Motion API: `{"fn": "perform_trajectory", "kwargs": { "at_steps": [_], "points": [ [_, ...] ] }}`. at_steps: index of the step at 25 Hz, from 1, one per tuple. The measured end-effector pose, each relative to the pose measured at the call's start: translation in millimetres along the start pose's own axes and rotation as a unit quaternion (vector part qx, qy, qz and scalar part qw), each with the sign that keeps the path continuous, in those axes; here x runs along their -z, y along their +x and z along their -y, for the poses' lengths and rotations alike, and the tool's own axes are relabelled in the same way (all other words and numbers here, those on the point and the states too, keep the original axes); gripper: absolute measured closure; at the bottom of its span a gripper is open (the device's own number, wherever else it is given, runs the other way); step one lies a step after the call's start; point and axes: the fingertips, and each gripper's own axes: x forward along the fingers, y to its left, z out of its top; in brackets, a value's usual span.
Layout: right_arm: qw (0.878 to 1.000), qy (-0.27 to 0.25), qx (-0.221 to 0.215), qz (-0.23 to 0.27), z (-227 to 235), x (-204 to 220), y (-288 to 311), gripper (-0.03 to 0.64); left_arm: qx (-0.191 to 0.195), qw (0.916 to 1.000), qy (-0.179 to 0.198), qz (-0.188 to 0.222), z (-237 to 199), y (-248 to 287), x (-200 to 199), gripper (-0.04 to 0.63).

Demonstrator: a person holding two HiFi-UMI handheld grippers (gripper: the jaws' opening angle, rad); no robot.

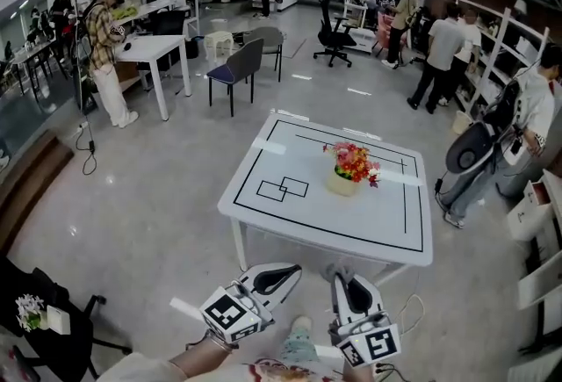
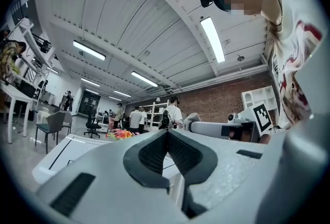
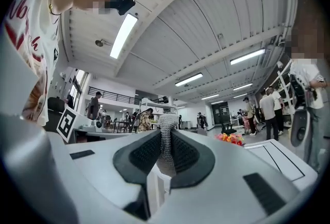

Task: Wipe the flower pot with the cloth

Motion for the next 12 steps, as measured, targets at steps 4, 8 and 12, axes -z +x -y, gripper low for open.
{"fn": "perform_trajectory", "kwargs": {
  "at_steps": [4, 8, 12],
  "points": [
    [1.000, -0.009, 0.004, -0.004, -26, -3, -19, 0.577, 0.006, 1.0000, 0.000, 0.005, 19, -22, -3, 0.592],
    [1.000, -0.022, -0.001, -0.001, -42, -12, -26, 0.577, 0.006, 0.9998, 0.008, 0.015, 28, -35, -13, 0.592],
    [1.000, -0.027, -0.008, 0.002, -52, -17, -27, 0.577, 0.005, 0.9998, 0.007, 0.018, 30, -39, -16, 0.592]
  ]
}}
